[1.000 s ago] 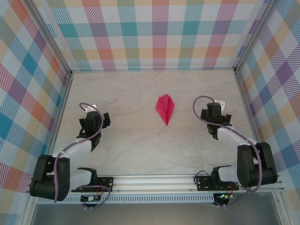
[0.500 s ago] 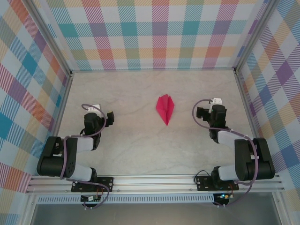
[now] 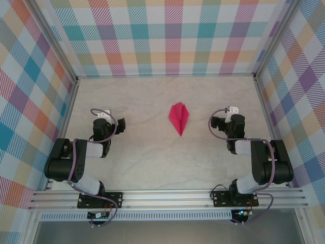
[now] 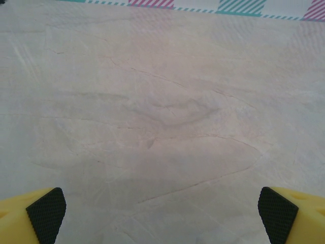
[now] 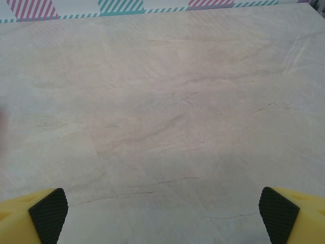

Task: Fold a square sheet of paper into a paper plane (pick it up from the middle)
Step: Reset both arms

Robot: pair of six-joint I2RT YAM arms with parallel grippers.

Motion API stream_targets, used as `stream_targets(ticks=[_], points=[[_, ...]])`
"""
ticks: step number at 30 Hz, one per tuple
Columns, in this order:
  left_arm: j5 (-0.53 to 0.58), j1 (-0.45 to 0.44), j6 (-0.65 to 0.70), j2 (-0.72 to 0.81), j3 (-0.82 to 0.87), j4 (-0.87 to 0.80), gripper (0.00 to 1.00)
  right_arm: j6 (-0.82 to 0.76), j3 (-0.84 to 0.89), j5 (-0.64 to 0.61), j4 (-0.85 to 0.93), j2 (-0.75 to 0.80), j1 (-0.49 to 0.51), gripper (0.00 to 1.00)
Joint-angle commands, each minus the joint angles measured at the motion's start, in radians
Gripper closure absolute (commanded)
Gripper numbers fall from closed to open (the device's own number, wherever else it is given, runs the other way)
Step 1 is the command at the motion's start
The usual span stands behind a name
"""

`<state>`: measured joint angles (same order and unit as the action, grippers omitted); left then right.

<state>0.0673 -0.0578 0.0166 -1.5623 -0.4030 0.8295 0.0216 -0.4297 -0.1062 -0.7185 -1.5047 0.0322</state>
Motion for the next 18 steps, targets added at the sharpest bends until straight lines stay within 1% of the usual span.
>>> stream_targets(ticks=[1, 4, 18], points=[[0.006, -0.005, 0.011, -0.005, -0.015, -0.012, 0.0, 0.006, 0.0, 0.03, -0.051, -0.008, -0.007, 0.0], [-0.009, -0.005, 0.017, -0.005, -0.019, -0.019, 0.0, 0.006, 0.0, 0.029, -0.052, -0.007, -0.008, 0.0], [-0.01, -0.005, 0.016, -0.008, -0.025, -0.027, 0.0, 0.007, 0.002, 0.031, -0.054, -0.006, -0.006, 0.0]])
